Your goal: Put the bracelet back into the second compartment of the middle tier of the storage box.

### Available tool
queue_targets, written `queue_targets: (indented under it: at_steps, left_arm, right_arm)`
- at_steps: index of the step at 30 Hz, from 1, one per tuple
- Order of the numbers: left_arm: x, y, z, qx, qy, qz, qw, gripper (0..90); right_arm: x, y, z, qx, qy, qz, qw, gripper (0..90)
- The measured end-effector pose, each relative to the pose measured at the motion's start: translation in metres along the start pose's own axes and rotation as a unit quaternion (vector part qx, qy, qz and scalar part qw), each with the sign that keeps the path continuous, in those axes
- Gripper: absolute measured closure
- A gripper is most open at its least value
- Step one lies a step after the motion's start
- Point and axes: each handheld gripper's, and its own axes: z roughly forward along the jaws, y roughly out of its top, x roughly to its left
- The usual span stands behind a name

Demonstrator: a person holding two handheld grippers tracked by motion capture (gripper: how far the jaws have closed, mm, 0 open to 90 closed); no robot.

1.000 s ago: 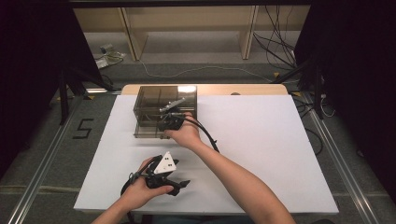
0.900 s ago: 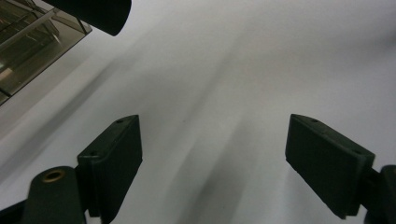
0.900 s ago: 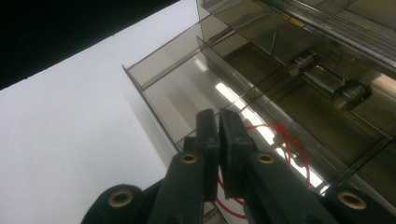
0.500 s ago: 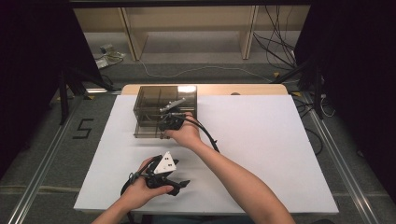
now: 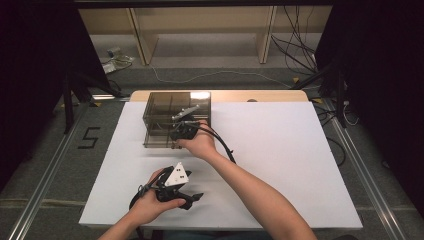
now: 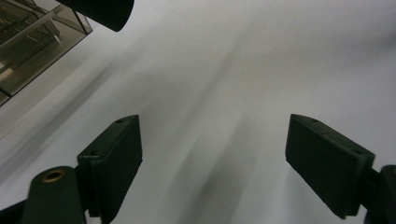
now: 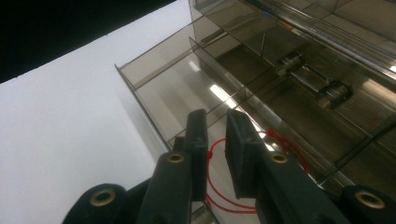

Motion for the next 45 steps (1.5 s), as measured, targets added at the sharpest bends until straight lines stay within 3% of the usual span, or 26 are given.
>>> queue_targets:
  at_steps: [12,15,29,38,45]
  left_arm:
    - [0.001,0.0,-0.001,0.0,0.003,0.002,1.0,18.8]
    - [0.001,0.0,-0.001,-0.001,0.003,0.001,1.0,18.8]
    - [0.002,-0.001,-0.002,-0.003,0.006,-0.002,1.0,18.8]
    - [0.002,-0.001,-0.003,-0.006,0.008,-0.008,0.9999,18.8]
    - [0.003,-0.001,-0.004,-0.011,0.011,-0.013,0.9998,18.7]
  right_arm:
    - [0.001,-0.004,-0.015,-0.011,-0.004,-0.006,0.9999,58.2]
    - [0.0,-0.006,-0.022,0.001,-0.003,-0.008,1.0,54.5]
    - [-0.001,-0.023,-0.059,-0.015,0.008,-0.033,0.9993,38.6]
    - [-0.008,-0.038,-0.078,-0.005,0.007,-0.025,0.9996,30.7]
    - [-0.01,-0.049,-0.093,-0.017,0.001,-0.011,0.9998,20.3]
